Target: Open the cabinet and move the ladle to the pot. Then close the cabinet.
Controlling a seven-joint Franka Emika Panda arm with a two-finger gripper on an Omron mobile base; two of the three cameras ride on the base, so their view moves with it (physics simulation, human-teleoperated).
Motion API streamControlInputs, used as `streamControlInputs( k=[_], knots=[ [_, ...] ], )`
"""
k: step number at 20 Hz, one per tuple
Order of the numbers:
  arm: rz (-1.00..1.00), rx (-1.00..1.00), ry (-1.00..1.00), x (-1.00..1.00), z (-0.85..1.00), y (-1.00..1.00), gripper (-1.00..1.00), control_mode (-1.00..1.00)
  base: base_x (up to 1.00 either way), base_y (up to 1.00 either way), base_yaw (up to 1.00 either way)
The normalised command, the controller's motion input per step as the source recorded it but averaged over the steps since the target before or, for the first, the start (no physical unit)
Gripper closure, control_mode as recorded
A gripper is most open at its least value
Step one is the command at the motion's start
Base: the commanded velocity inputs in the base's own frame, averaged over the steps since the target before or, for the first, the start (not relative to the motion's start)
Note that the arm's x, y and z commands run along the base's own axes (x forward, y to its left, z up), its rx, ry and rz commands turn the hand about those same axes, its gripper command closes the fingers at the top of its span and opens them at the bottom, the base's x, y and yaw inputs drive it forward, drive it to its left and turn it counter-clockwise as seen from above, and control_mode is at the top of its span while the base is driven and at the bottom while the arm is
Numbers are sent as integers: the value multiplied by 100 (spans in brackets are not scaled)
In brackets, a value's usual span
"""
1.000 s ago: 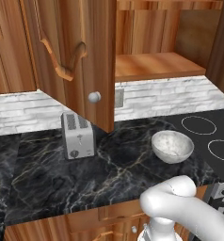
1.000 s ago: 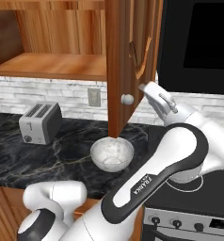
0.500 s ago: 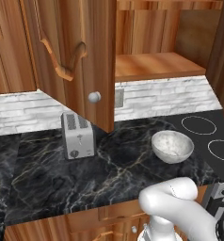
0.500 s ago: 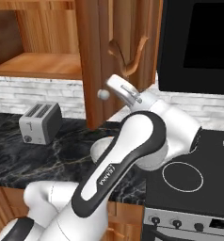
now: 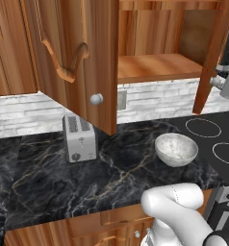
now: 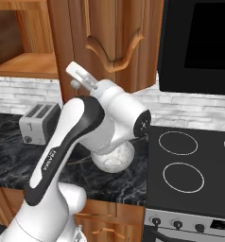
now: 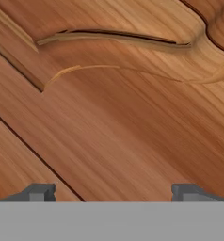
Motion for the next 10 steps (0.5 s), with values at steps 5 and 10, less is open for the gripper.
streamControlInputs(
  k=[5,10],
  knots=[
    [-13,0,11,76,0,60,-100,-100,0,0,0],
    [-11,0,12,98,0,35,-100,-100,0,0,0]
  ],
)
